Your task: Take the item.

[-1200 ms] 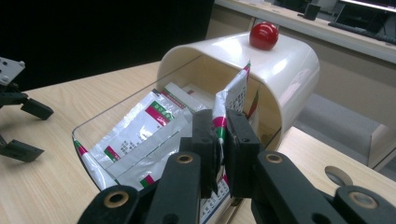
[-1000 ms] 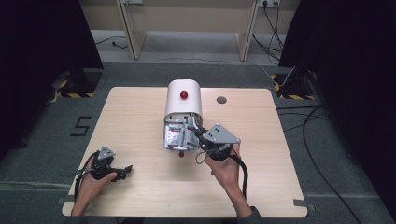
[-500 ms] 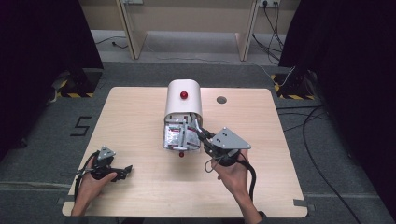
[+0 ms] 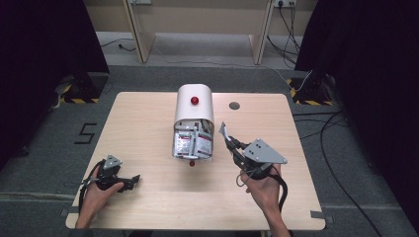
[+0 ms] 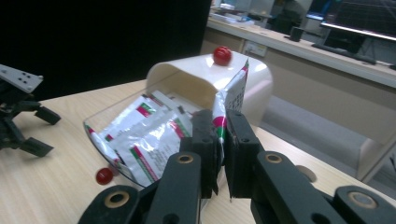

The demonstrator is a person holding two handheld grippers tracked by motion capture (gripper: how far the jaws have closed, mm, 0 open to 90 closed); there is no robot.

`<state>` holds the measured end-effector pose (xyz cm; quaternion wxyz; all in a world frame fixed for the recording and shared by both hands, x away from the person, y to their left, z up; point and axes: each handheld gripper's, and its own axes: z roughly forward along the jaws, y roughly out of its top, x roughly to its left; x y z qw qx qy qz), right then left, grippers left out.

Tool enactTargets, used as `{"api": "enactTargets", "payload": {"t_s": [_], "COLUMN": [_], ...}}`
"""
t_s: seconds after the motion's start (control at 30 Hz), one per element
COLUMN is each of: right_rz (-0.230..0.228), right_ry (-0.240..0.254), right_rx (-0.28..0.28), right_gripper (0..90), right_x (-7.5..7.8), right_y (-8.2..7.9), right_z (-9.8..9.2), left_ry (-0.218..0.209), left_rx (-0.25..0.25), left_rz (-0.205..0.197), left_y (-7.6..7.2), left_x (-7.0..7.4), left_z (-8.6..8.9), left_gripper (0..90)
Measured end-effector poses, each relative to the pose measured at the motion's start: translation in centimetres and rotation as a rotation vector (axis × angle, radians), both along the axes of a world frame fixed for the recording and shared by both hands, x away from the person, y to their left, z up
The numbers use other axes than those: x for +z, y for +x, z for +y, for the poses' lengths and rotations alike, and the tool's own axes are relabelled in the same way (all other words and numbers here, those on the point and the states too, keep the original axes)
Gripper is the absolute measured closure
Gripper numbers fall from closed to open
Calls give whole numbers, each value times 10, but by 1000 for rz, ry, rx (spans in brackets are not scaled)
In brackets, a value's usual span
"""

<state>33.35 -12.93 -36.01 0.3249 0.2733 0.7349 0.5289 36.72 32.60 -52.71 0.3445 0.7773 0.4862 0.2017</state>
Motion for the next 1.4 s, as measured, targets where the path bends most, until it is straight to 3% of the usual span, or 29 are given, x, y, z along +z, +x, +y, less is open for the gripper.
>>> {"api": "enactTargets", "payload": {"t_s": [0.23, 0.6, 1.4], "right_rz": [13, 44, 99], "right_ry": [25, 22, 12], "right_rx": [-41, -84, -158], "right_gripper": [845, 845, 844], "right_x": [-10, -26, -47], "right_y": [2, 12, 26], "right_z": [-21, -31, -56], "left_ry": [3, 3, 3], "left_rx": [-2, 1, 0], "left_rz": [2, 1, 1], "left_y": [0, 0, 0], "left_x": [0, 0, 0], "left_z": [0, 0, 0], "left_gripper": [0, 0, 0]}}
